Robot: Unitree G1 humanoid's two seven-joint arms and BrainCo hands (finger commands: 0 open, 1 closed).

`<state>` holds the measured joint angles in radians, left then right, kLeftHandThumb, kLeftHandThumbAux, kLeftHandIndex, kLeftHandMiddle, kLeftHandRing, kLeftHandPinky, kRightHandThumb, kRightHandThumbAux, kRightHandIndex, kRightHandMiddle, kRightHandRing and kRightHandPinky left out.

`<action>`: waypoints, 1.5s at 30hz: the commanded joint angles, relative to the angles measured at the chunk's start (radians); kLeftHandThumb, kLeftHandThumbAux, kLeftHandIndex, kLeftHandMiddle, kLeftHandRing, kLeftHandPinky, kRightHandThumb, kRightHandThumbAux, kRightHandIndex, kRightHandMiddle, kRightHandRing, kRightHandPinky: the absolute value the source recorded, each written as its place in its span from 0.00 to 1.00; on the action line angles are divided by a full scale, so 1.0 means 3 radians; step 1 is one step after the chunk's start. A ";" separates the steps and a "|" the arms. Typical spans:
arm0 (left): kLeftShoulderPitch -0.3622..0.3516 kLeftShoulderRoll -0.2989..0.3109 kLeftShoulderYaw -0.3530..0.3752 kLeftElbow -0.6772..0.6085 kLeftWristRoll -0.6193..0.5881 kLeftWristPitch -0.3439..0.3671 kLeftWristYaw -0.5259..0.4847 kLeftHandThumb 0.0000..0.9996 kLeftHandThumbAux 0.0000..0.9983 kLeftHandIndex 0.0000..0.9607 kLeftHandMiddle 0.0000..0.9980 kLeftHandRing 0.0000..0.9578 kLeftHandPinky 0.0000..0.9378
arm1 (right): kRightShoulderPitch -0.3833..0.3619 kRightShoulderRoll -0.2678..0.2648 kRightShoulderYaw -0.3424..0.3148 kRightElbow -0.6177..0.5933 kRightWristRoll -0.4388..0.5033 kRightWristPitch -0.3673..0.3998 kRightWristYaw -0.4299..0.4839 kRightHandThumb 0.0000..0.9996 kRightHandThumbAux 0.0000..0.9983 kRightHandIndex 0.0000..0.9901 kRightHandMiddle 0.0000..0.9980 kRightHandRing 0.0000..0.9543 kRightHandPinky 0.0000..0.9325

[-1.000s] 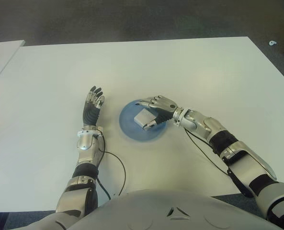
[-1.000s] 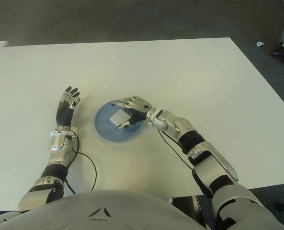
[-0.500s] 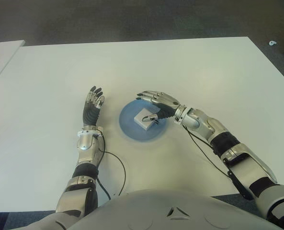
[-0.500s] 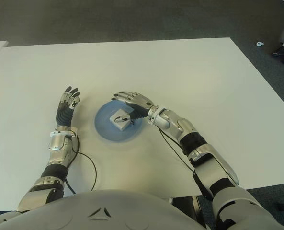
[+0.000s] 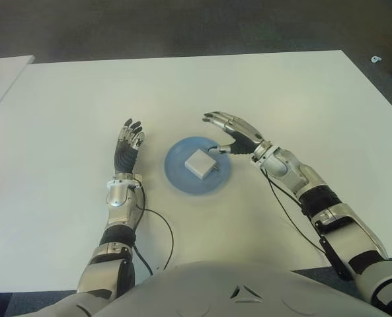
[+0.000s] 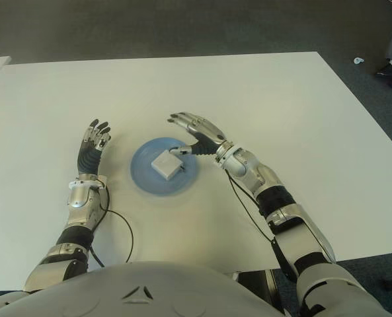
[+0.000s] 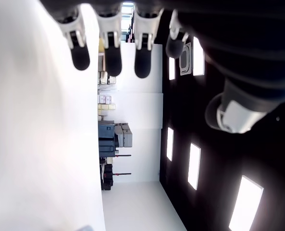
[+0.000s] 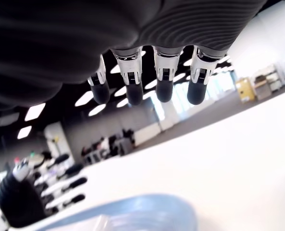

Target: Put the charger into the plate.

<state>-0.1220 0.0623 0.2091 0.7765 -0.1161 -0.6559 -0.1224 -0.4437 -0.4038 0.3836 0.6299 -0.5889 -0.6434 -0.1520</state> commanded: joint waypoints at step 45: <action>0.0406 -0.0115 -0.0038 0.0303 -0.0054 0.0197 -0.0085 0.00 0.53 0.05 0.18 0.17 0.17 | 0.0349 0.0947 -0.1563 0.1778 0.2016 0.0273 0.0922 0.08 0.82 0.00 0.00 0.00 0.02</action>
<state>-0.1167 0.0640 0.1998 0.7770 -0.1194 -0.6543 -0.1362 -0.4414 -0.1479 -0.1124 1.1262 0.0511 -0.6301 0.1239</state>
